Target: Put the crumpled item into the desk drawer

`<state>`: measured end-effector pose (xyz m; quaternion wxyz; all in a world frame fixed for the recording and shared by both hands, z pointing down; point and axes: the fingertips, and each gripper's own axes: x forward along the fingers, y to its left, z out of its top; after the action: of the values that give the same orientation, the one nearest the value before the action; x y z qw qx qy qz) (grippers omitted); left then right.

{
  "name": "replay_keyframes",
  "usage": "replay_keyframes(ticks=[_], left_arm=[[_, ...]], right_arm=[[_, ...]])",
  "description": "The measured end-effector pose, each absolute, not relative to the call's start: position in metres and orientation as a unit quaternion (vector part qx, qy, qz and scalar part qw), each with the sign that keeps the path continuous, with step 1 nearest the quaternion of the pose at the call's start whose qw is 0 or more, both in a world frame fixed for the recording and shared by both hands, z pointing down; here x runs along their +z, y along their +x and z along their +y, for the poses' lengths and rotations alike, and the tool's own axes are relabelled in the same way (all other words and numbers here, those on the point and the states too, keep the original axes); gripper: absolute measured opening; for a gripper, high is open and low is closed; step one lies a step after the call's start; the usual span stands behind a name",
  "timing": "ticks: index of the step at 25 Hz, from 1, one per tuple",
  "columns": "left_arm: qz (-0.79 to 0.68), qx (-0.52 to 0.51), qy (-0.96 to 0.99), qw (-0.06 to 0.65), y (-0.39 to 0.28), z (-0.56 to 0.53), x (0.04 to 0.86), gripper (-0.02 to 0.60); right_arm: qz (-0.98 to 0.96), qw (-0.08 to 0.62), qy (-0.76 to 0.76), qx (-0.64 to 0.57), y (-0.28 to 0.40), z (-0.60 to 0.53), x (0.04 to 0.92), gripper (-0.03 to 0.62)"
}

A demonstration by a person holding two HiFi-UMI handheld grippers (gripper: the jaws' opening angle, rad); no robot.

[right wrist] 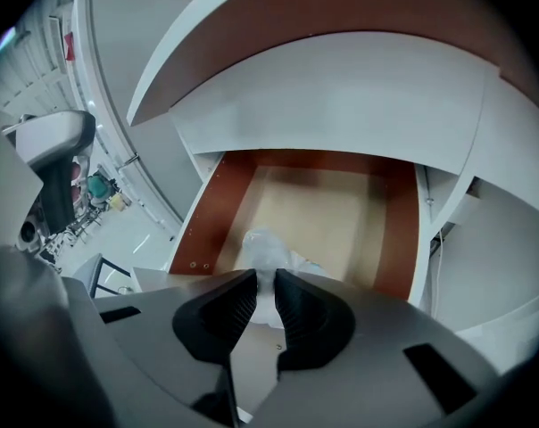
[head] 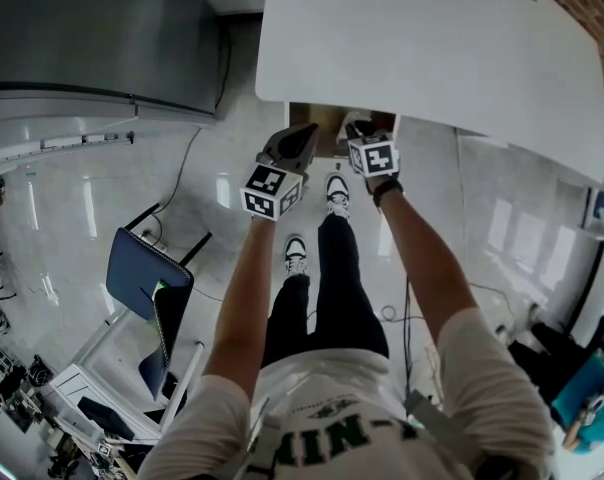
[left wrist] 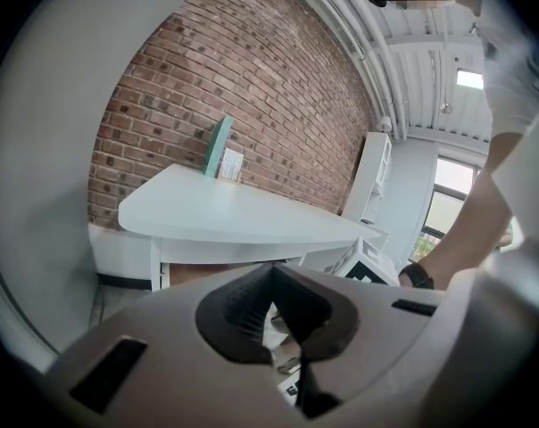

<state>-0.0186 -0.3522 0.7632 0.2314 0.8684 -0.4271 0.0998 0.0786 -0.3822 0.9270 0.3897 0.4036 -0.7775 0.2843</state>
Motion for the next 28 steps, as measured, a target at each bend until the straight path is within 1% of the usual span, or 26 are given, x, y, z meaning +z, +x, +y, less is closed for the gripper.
replay_keyframes(ticks=[3,7,8,9,10,11,18,22,28], left_arm=[[-0.425,0.099,0.869,0.232,-0.016,-0.353,0.764,-0.002],[-0.424,0.1,0.868,0.237,-0.016,-0.352,0.765,-0.002],[-0.425,0.099,0.867,0.239,-0.017,-0.351,0.765,-0.002],[-0.426,0.099,0.867,0.24,-0.018,-0.35,0.765,-0.002],[-0.426,0.099,0.867,0.24,-0.018,-0.35,0.764,-0.002],[-0.427,0.099,0.866,0.24,-0.019,-0.349,0.763,-0.002],[-0.43,0.1,0.865,0.237,-0.019,-0.34,0.754,-0.002],[-0.436,0.104,0.86,0.244,-0.021,-0.33,0.748,-0.002],[-0.448,0.119,0.855,0.235,-0.031,-0.308,0.73,-0.002]], right_arm=[[-0.772,0.397,0.401,0.293,0.081,-0.381,0.933,0.049],[-0.776,0.391,0.398,0.293,0.08,-0.381,0.936,0.052],[-0.776,0.388,0.399,0.297,0.079,-0.381,0.935,0.061],[-0.776,0.384,0.398,0.304,0.078,-0.38,0.935,0.085],[-0.775,0.381,0.396,0.314,0.077,-0.379,0.935,0.132],[-0.774,0.379,0.393,0.322,0.077,-0.377,0.934,0.161],[-0.775,0.365,0.398,0.329,0.079,-0.369,0.911,0.164],[-0.783,0.327,0.408,0.337,0.078,-0.361,0.884,0.164],[-0.785,0.311,0.442,0.304,0.093,-0.35,0.834,0.164]])
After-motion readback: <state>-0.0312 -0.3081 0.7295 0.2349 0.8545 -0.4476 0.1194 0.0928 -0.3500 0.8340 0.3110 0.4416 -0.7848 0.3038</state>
